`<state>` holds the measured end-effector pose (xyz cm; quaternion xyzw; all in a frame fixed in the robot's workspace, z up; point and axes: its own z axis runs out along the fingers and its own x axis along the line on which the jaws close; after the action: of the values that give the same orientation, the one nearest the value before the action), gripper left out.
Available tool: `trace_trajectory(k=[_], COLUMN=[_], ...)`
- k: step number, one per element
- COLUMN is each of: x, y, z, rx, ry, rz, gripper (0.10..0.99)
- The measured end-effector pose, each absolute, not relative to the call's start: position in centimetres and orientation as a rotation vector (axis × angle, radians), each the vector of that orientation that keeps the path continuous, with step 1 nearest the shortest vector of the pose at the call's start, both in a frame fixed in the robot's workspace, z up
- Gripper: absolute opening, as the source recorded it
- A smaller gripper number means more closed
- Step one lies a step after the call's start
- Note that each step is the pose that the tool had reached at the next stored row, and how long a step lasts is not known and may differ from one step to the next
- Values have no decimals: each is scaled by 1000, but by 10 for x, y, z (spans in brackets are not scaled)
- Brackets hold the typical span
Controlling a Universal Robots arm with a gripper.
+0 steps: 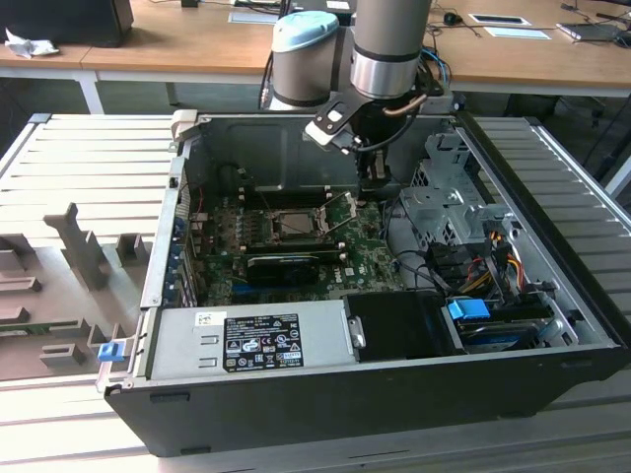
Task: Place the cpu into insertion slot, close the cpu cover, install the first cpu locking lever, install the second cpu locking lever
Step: 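Close the cpu cover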
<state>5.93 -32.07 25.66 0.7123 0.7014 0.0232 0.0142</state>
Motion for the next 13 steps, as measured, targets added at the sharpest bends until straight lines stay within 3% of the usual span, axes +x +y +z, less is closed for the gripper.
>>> trace_trajectory(k=[13], x=[60], y=[-320], z=[244], rx=[2229], ry=[2214], rz=[36], gripper=[106])
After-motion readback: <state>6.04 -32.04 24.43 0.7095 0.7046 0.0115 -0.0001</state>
